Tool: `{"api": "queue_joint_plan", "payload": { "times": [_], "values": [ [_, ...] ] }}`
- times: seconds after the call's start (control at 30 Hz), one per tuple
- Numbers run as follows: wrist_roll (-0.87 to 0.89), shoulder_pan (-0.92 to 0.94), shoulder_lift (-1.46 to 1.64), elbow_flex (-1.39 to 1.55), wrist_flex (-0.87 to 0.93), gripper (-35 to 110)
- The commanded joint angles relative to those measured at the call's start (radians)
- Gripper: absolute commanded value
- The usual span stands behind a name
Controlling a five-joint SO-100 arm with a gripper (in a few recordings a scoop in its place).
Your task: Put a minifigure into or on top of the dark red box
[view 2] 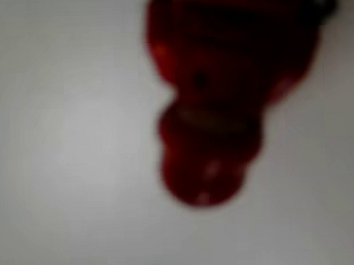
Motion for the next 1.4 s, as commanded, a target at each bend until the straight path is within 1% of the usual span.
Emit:
{"api": "queue_joint_plan", "payload": {
  "times": [0.0, 0.3, 0.53, 0.97, 1.37],
  "values": [
    [0.012, -0.021, -0.014, -0.055, -0.006, 24],
    [-0.055, 0.014, -0.13, -0.12, -0.029, 25],
    [-0.115, 0.055, -0.16, -0.124, -0.057, 25],
    [-0.256, 0.166, -0.206, -0.173, -0.046, 25],
    [-0.276, 0.187, -0.216, -0.175, -0.037, 25]
  ]
}}
